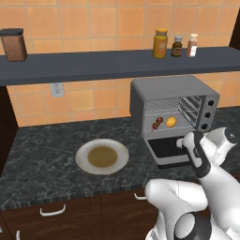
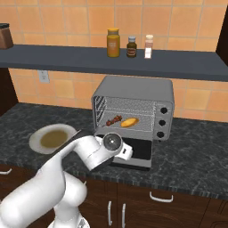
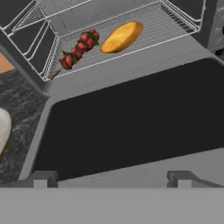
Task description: Pick up the kebab skewer and baguette bread, and place them inside the toaster oven. Close the toaster oven door and start by setting the timer.
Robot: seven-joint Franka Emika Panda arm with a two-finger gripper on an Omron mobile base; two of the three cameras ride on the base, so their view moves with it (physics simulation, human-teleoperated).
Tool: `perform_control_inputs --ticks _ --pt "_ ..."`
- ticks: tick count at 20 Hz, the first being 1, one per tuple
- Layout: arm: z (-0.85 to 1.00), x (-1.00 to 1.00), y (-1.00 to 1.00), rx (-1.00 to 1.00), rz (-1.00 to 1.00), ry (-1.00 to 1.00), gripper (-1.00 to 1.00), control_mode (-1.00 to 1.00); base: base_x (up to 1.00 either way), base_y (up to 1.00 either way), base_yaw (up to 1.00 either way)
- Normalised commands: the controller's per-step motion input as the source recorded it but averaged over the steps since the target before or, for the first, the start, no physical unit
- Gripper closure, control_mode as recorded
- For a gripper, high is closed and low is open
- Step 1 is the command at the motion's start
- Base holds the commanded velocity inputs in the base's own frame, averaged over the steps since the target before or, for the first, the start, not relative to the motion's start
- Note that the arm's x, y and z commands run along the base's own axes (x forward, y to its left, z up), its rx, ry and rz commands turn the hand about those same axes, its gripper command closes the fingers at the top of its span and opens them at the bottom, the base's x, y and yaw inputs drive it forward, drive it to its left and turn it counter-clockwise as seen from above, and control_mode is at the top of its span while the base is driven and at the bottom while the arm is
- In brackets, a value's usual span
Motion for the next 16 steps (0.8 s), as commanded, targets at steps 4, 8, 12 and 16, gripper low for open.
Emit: perform_control_inputs --ticks 4,8,12,16 --pt "0.45 -0.61 0.00 0.00 0.25 0.32 -1.00 -1.00 0.00 0.00 0.00" --pt "0.02 -0.56 0.00 0.00 0.21 0.26 -1.00 -1.00 0.00 0.00 0.00" --pt "-0.29 -0.06 0.00 -0.04 0.17 0.16 -1.00 -1.00 0.00 0.00 0.00" --pt "-0.38 0.03 0.00 -0.06 0.11 0.12 -1.00 -1.00 0.00 0.00 0.00"
